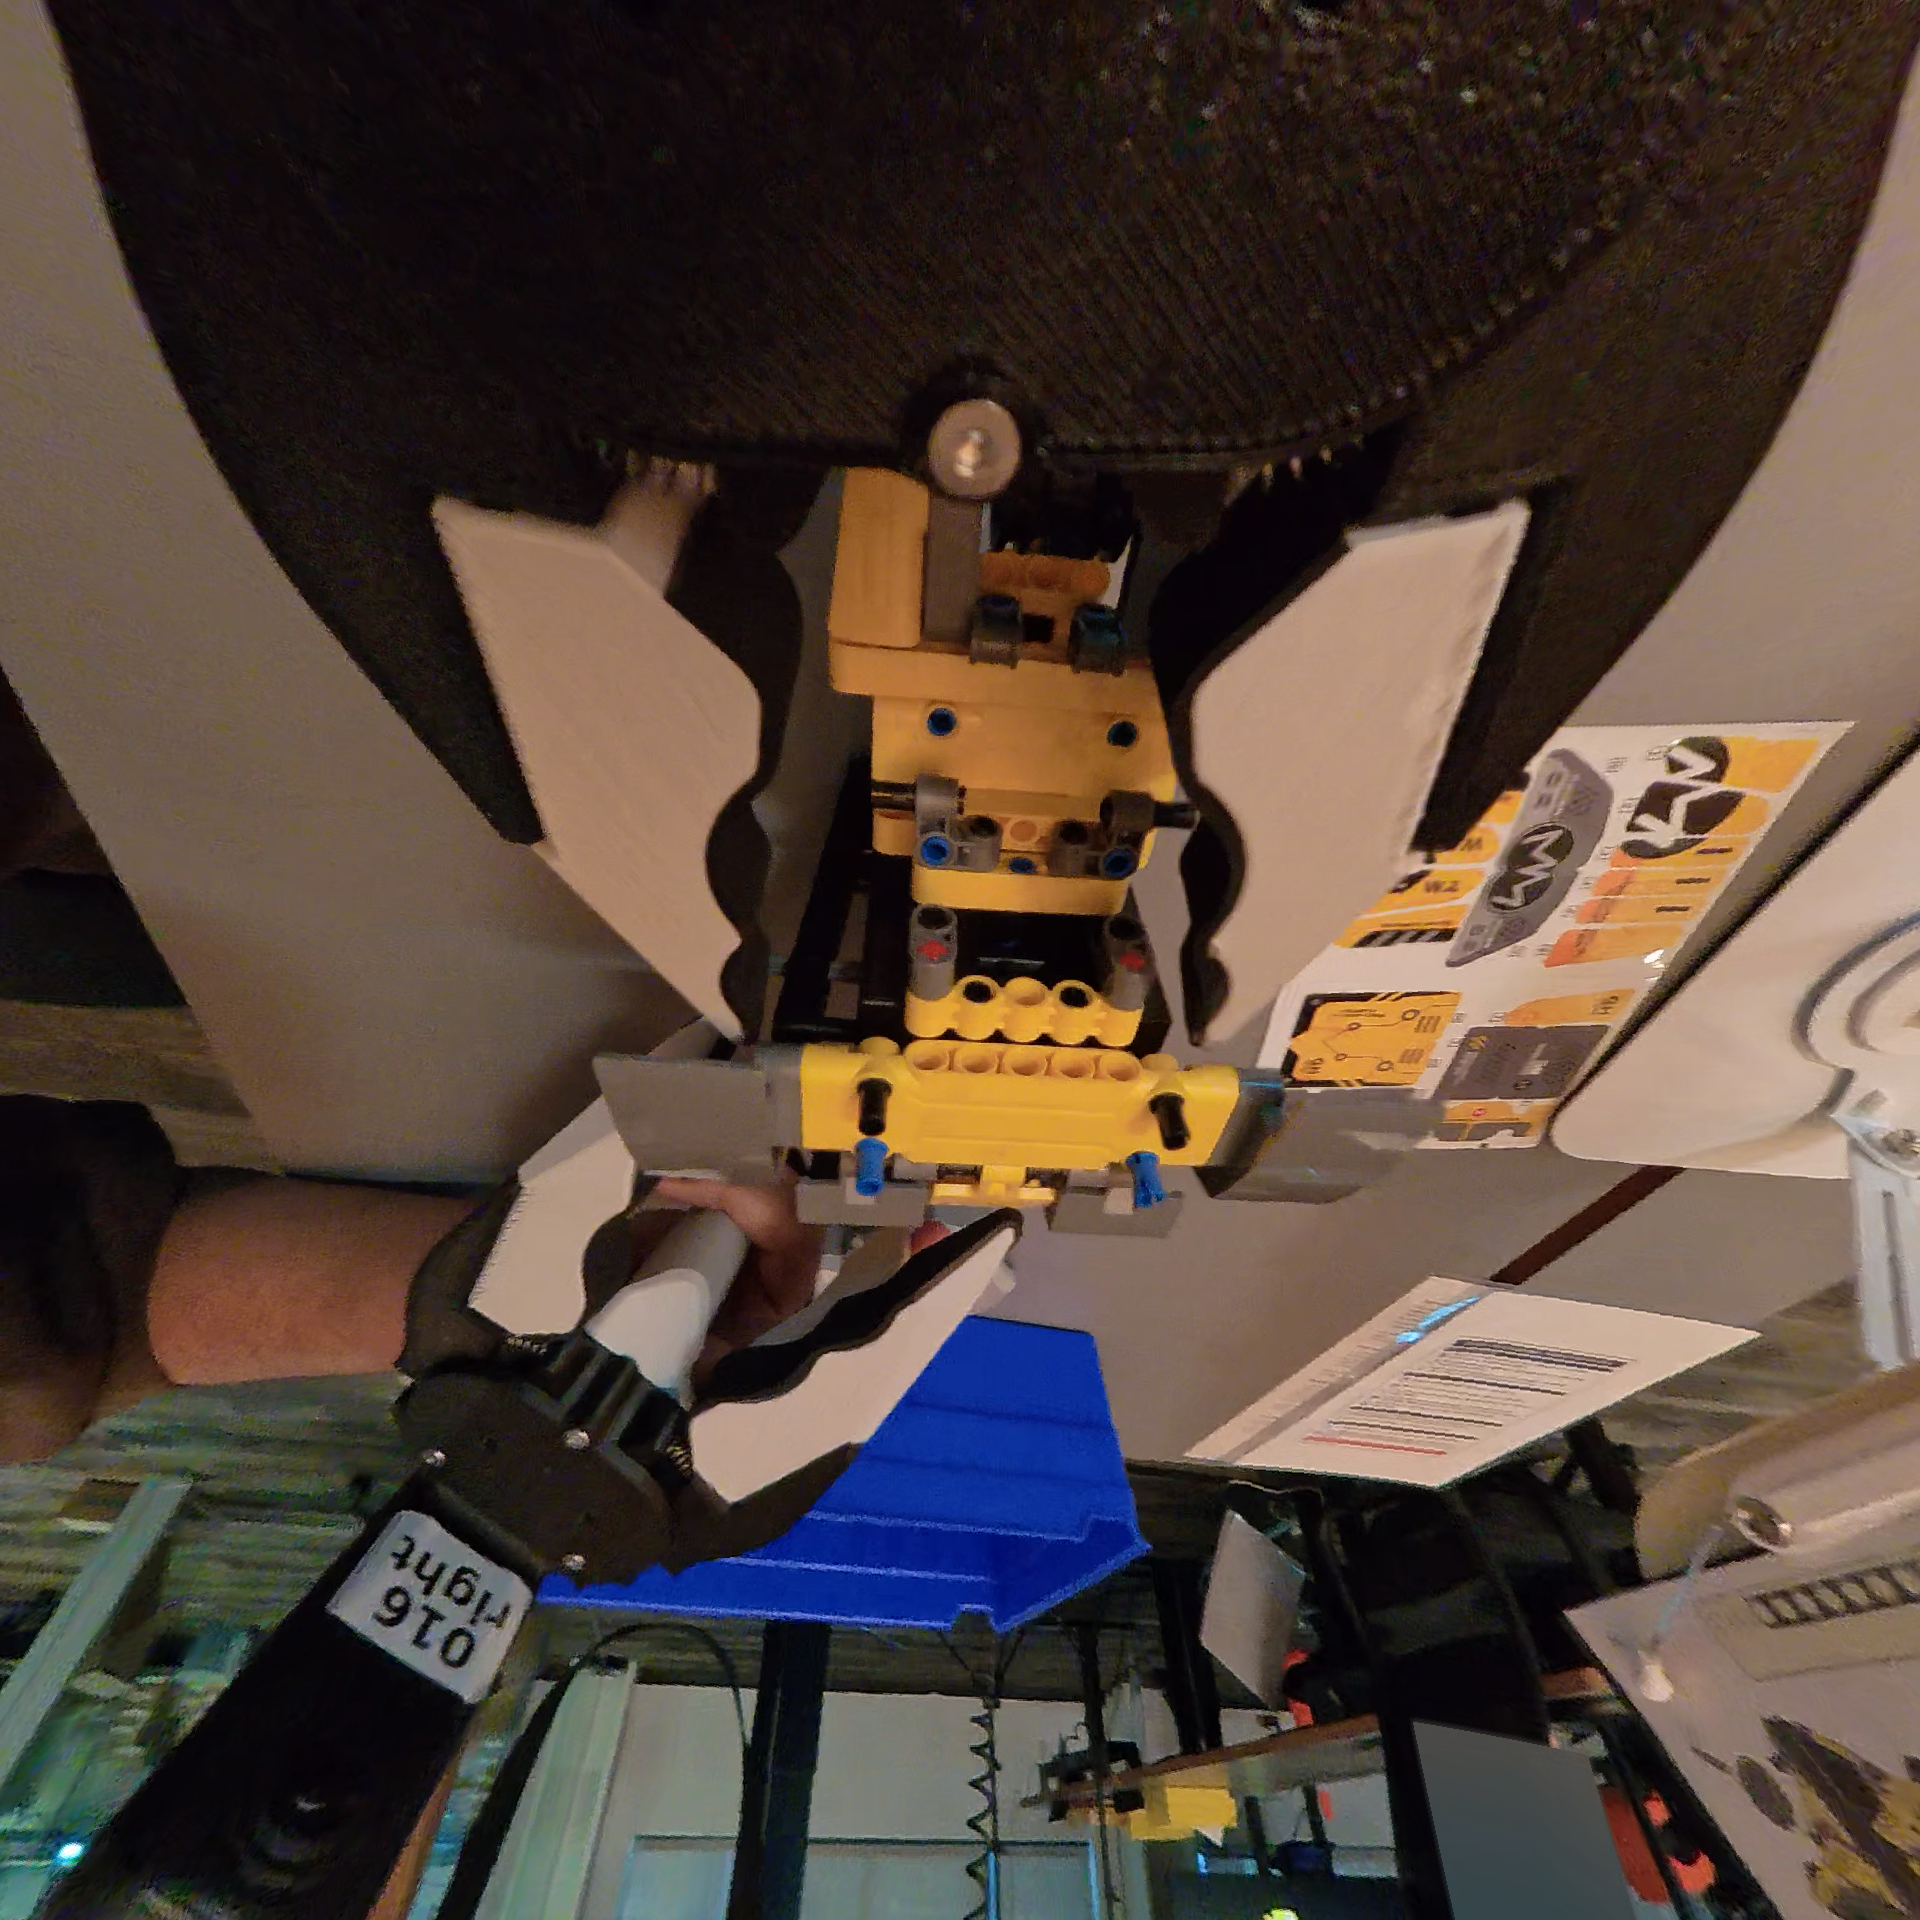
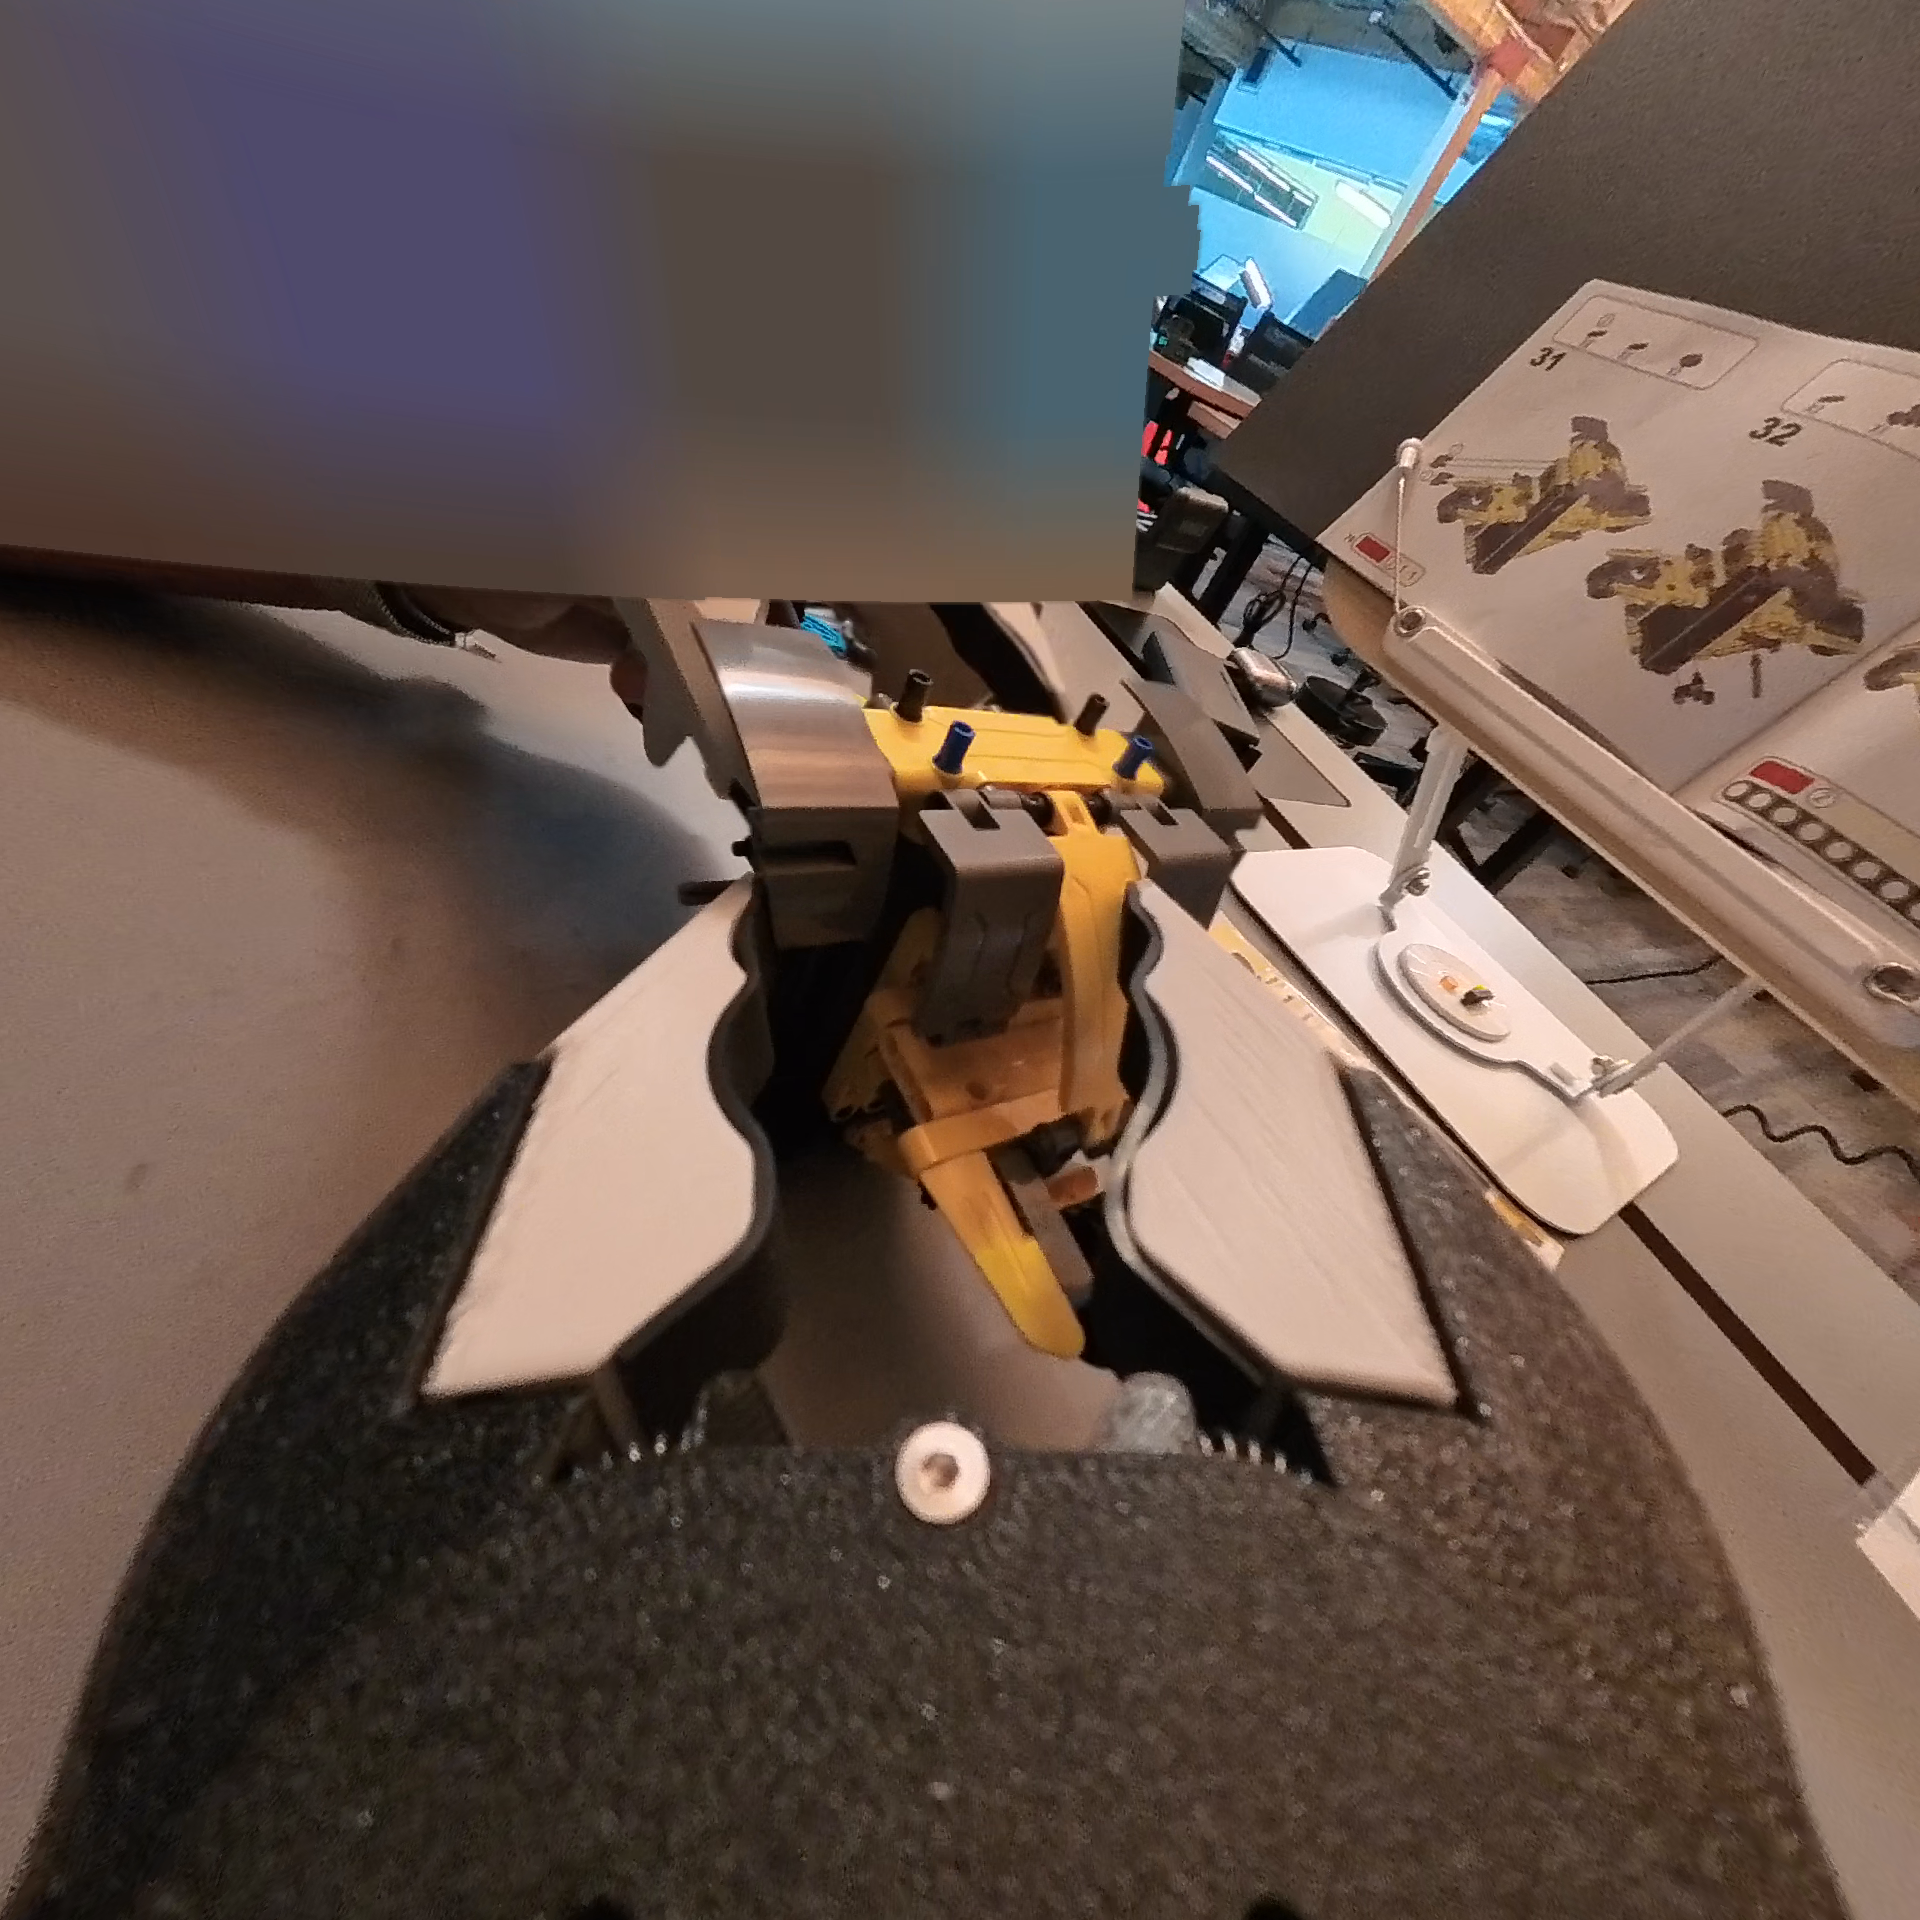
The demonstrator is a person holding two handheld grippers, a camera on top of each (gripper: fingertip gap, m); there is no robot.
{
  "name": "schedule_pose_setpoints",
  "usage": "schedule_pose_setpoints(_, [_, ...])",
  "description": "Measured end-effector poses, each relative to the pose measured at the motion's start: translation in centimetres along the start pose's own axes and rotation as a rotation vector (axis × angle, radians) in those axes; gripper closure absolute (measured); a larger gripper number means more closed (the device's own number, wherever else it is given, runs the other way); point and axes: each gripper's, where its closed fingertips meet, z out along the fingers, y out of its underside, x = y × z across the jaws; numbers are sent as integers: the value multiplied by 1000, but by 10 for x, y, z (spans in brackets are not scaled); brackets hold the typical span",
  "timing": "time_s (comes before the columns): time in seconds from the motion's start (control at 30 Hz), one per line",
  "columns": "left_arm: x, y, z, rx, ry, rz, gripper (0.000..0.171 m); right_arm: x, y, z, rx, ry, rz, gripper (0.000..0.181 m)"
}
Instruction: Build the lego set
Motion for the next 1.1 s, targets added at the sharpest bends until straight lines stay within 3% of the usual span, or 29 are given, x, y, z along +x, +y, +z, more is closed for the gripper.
schedule_pose_setpoints(0.7, [5,0,3,-47,-70,13,103,-3,0,-7,21,-70,13,116])
schedule_pose_setpoints(0.73, [4,-2,2,-43,-89,22,111,-4,0,-8,22,-80,8,116])
schedule_pose_setpoints(1.1, [3,2,3,-35,-78,23,106,-2,-1,-8,20,-83,34,116])
